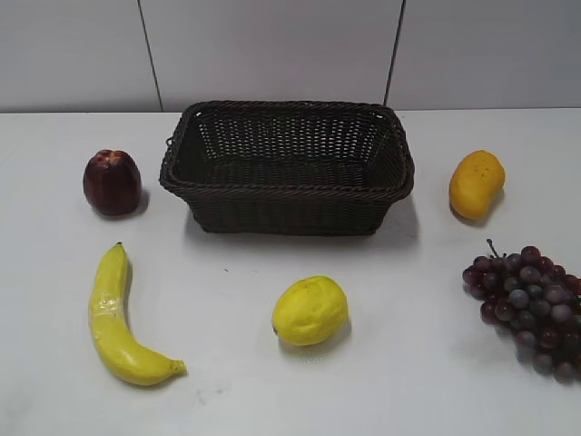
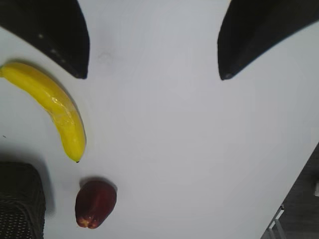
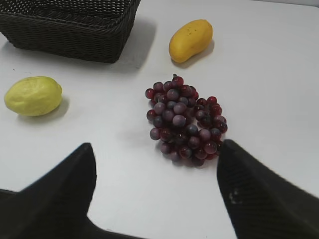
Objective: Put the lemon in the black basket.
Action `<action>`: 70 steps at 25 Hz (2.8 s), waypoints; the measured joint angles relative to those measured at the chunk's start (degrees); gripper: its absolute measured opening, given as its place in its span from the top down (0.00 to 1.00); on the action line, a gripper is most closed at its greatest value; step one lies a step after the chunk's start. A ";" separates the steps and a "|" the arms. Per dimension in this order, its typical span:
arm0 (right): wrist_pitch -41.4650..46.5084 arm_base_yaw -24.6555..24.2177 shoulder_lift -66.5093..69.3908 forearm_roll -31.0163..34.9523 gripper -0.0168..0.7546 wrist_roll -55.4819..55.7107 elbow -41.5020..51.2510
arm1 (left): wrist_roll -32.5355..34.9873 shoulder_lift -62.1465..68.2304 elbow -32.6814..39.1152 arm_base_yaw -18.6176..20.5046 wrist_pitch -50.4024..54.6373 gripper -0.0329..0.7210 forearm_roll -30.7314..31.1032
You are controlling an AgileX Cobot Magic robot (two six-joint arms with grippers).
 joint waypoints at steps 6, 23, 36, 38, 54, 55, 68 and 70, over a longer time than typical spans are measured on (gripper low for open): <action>0.00 0.00 0.00 0.00 0.24 0.00 0.00 | 0.00 0.00 0.00 0.00 0.00 0.17 0.00; 0.00 0.00 0.00 0.00 0.24 0.00 0.00 | 1.14 12.94 -4.59 0.00 -5.68 0.17 -0.42; 0.00 0.00 0.00 0.00 0.24 0.00 0.00 | 1.25 35.03 -7.19 0.00 -10.84 0.17 -8.15; 0.00 0.00 0.00 0.00 0.24 0.00 0.00 | 1.25 38.41 -7.19 -0.57 -10.90 0.17 -8.46; 0.00 0.00 0.00 0.00 0.24 0.00 0.00 | 1.25 67.15 -18.78 -23.67 -14.43 0.17 -9.24; 0.00 0.00 0.00 0.00 0.24 0.00 0.00 | 1.25 69.61 -20.24 -25.70 -14.43 0.17 -9.11; 0.00 0.00 0.00 0.00 0.24 0.00 0.00 | 2.87 96.16 -44.89 -46.21 -10.51 0.11 -5.07; 0.00 0.00 0.00 0.00 0.24 0.00 0.00 | 4.31 99.93 -48.02 -48.38 -8.52 0.11 -4.98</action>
